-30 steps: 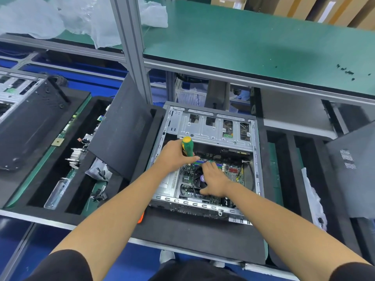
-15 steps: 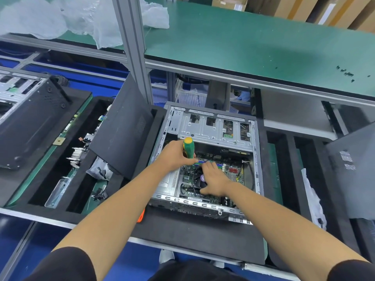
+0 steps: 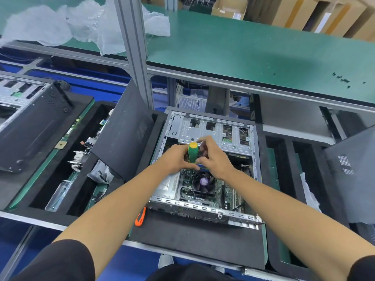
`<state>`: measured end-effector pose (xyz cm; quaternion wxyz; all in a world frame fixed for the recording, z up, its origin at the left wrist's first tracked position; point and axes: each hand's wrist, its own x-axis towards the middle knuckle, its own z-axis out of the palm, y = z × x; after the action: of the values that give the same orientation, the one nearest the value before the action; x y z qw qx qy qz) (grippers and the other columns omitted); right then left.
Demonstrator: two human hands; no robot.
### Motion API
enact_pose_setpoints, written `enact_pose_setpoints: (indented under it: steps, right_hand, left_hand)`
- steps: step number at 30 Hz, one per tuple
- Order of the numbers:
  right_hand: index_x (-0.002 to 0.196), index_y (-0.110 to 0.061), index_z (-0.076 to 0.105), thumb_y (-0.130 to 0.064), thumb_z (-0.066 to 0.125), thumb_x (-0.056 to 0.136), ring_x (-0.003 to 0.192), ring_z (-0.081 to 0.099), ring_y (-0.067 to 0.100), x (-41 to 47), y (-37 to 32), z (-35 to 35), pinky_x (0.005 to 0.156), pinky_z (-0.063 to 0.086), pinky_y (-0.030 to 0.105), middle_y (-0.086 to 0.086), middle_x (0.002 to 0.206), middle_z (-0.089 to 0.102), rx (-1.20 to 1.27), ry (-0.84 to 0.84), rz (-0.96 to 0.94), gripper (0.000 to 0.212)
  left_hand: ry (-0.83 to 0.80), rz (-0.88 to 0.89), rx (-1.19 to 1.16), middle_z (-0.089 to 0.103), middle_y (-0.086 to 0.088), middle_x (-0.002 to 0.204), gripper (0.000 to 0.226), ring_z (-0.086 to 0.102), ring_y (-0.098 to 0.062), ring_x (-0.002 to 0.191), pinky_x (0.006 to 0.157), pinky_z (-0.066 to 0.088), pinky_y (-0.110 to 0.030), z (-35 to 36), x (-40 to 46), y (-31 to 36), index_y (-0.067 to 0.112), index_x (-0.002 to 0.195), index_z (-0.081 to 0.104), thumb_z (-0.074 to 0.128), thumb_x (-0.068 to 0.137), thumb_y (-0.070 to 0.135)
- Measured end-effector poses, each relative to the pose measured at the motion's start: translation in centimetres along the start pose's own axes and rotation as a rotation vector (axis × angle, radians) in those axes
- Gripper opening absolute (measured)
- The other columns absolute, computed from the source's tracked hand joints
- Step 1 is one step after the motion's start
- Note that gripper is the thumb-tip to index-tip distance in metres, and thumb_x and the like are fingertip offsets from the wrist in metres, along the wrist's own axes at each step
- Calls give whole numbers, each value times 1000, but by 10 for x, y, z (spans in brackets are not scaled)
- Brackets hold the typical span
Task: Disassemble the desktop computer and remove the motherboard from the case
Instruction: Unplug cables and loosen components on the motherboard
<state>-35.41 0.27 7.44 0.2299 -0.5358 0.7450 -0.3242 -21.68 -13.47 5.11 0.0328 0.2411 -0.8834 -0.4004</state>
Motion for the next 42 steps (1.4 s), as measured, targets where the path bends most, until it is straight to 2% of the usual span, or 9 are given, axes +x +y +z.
enact_pose_setpoints:
  steps: [3,7,16,22,27,30,35,39,42]
  right_hand:
    - [101,-33,44,-53,54,80,66,55,18,28,-38,-23,54,34,32,-6,72,56,-370,-71,-125,31]
    - [85,-23,50,-53,48,90,60,51,16,51,-69,-33,54,31,31,-5,65,53,-796,-346,-51,30]
    - [108,-27,52,-27,59,92,80,53,19,57,-83,-39,59,32,33,-8,78,57,-828,-666,-140,17]
    - [133,-30,46,-24,61,98,77,52,23,52,-79,-53,52,27,31,3,102,54,-952,-682,-409,39]
    - [132,-29,44,-21,65,95,75,51,21,49,-78,-54,58,35,32,1,104,52,-1021,-699,-536,43]
    - [114,-26,47,-31,66,90,65,50,12,46,-74,-52,52,30,30,-8,82,54,-877,-648,-340,31]
    - [108,-14,46,-28,56,95,50,61,21,45,-76,-41,62,53,40,-1,65,57,-674,-612,29,22]
    - [124,-22,52,-23,55,97,71,52,20,44,-83,-39,59,33,32,-5,79,52,-874,-688,-214,27]
    - [121,-22,48,-19,53,99,82,55,26,42,-83,-45,59,35,34,3,105,56,-1012,-769,-459,23]
  left_hand:
    - [7,11,36,68,15,76,42,62,0,72,66,50,-26,1,0,-1,37,81,61,89,60,60]
    - [48,5,-26,69,16,74,40,63,-3,67,68,56,-35,5,-2,-4,31,76,64,90,60,56]
    - [-57,-18,40,71,12,85,47,65,-1,77,72,57,-33,9,-2,-7,36,92,71,72,68,76]
    - [-61,45,-325,76,15,90,35,71,1,86,78,54,-15,-5,-7,-3,30,98,74,93,68,34]
    - [-74,67,-322,76,15,91,34,70,1,90,79,48,-11,-5,-9,-1,31,94,76,92,65,39]
    - [-47,13,-212,73,24,87,35,68,5,83,72,48,-13,0,-7,0,39,84,70,91,60,53]
    - [7,37,-126,69,15,73,49,62,-5,64,65,54,-34,6,-5,-5,38,79,67,80,51,77]
    - [29,42,-258,71,1,74,48,66,-13,68,66,54,-39,4,-8,-5,30,79,74,94,48,60]
    - [-54,-1,-269,75,7,80,38,70,-9,77,65,53,-20,-3,-6,2,25,83,75,98,55,34]
